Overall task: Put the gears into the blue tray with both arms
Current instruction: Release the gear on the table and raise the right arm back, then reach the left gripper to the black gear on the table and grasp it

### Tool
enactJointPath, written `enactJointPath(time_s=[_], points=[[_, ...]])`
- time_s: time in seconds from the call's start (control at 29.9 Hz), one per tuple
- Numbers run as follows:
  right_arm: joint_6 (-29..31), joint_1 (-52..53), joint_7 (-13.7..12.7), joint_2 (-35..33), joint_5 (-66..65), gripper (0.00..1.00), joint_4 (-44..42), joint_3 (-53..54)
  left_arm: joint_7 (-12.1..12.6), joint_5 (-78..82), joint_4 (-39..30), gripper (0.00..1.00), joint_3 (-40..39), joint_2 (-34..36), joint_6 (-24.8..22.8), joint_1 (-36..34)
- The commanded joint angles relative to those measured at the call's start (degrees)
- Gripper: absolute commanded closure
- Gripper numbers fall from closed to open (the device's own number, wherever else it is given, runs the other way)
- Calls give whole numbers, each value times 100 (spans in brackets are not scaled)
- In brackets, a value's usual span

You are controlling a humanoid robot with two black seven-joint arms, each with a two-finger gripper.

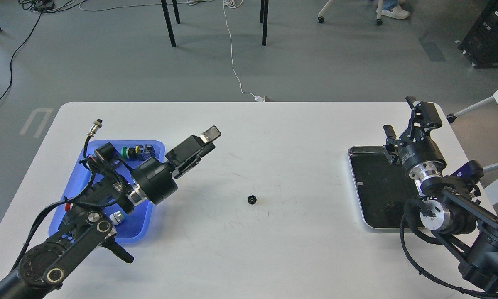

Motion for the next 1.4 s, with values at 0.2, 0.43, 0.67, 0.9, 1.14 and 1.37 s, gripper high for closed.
enactJointPath(time_s=[0.2,0.43,0.67,0.9,1.14,1.37], points=[[51,-88,0,-27,148,1,-99,-18,-3,2783,1022,1,2300,96,309,-1928],[51,-88,0,-27,148,1,-99,-36,-3,2783,1560,3,2777,-80,547,-2413],[34,-88,0,-27,148,1,-99,-53,-3,2783,2516,14,3902,-660,1091,-3099],[25,-97,0,-27,148,1,-99,-45,-3,2783,2904,26,3989,-915,1127,-3099],[25,-132,0,-35,148,1,-99,-27,-3,2783,2904,49,4201,-907,1127,-3090],[25,-132,0,-27,148,1,-99,-27,-3,2783,2913,74,4201,-907,1127,-3099]])
